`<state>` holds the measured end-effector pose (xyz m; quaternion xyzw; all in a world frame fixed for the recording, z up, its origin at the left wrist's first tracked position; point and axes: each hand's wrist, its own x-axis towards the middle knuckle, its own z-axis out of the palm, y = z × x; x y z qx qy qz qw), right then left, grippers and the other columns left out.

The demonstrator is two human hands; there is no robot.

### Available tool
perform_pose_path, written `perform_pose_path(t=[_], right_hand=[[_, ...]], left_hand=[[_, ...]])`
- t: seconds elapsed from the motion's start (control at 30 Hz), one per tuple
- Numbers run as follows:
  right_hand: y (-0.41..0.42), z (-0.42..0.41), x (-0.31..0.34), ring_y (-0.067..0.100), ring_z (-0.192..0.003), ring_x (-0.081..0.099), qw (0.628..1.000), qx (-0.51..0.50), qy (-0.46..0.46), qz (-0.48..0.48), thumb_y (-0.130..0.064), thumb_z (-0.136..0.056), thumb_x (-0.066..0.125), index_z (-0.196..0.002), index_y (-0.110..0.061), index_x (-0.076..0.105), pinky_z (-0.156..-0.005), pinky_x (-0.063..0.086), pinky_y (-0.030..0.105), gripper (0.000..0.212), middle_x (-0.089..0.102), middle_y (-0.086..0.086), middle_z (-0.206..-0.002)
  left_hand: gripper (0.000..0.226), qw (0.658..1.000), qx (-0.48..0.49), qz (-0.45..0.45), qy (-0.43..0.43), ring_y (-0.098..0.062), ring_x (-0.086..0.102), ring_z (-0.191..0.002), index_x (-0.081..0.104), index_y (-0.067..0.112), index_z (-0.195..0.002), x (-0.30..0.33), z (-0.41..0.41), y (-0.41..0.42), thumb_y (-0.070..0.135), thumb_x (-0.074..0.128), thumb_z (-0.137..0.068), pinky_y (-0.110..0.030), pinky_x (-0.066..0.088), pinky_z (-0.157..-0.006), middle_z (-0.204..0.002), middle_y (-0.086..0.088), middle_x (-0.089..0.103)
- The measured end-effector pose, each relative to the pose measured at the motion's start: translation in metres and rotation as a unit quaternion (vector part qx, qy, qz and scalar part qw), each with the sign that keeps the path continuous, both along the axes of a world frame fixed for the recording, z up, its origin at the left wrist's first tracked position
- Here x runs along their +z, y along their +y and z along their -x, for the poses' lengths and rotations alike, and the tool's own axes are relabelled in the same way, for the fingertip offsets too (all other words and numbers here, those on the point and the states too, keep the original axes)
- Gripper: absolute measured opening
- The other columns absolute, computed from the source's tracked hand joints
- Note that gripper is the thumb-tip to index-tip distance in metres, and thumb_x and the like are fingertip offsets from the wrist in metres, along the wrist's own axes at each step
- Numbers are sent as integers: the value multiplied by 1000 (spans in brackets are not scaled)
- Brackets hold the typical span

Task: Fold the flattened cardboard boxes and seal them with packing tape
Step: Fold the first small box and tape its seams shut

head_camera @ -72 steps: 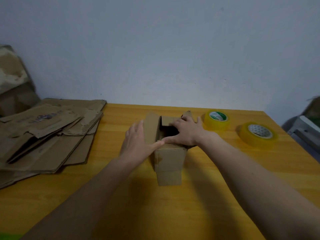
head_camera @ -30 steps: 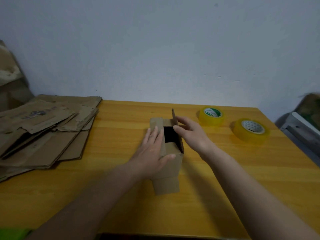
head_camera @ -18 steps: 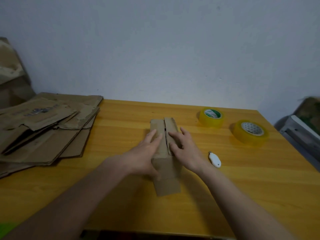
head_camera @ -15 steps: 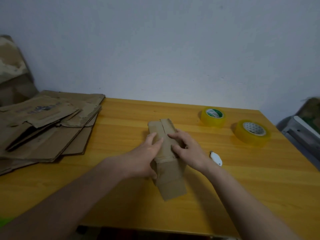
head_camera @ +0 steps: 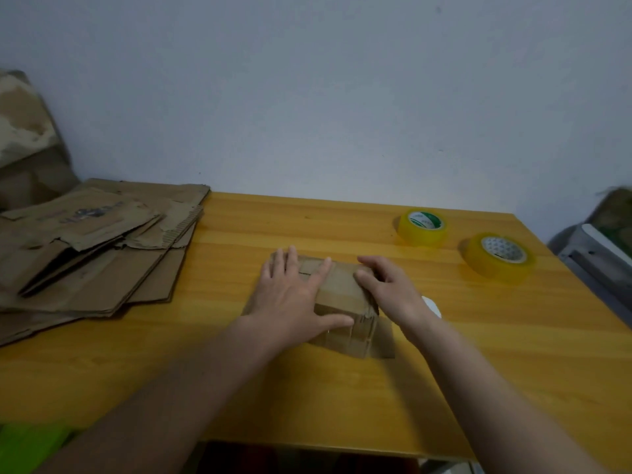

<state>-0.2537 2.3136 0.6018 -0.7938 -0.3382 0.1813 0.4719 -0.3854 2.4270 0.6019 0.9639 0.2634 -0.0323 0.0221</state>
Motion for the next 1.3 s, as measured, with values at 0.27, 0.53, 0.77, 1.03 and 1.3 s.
perform_pose_path(t=[0.27,0.53,0.77,1.03,1.3], right_hand=[[4,-6,-12,19,-101,49,995,-55,78,-33,-25,-102,37,-123,-13,49,-92,44,41,26,52,7,-114],[6,-11,-16,24,-103,51,997,-43,66,-27,-25,-102,36,-119,-13,47,-94,45,45,23,53,7,-111],[6,-16,-16,25,-106,56,994,-50,84,-41,-21,-102,38,-123,-12,48,-94,48,45,25,57,9,-115],[-13,-48,-14,23,-122,48,991,-82,94,-52,-16,-102,39,-138,-10,43,-105,41,39,37,50,9,-132],[-57,-123,-37,28,-135,35,974,-200,-65,80,-12,-100,42,-139,-8,41,-109,30,37,39,39,12,-146]], left_hand=[[111,996,87,5,-23,-39,-5,-147,-6,33,-153,-1,-13,-28,94,26,-67,-50,4,-118,-159,-24,-7],[99,999,-24,-11,-19,-24,-11,-149,-1,35,-153,4,-15,-10,89,21,-73,-49,-4,-120,-163,-4,-7],[90,995,-80,45,33,-28,-18,-147,-11,46,-149,6,-43,-14,87,25,-77,-54,-8,-118,-161,2,-18],[91,994,-88,54,38,-31,-7,-149,-7,42,-151,9,-82,-36,86,23,-78,-58,-7,-116,-163,1,-9],[90,995,-65,40,57,-37,-6,-148,-8,40,-151,11,-97,-47,86,16,-78,-64,-7,-114,-163,-4,-6]])
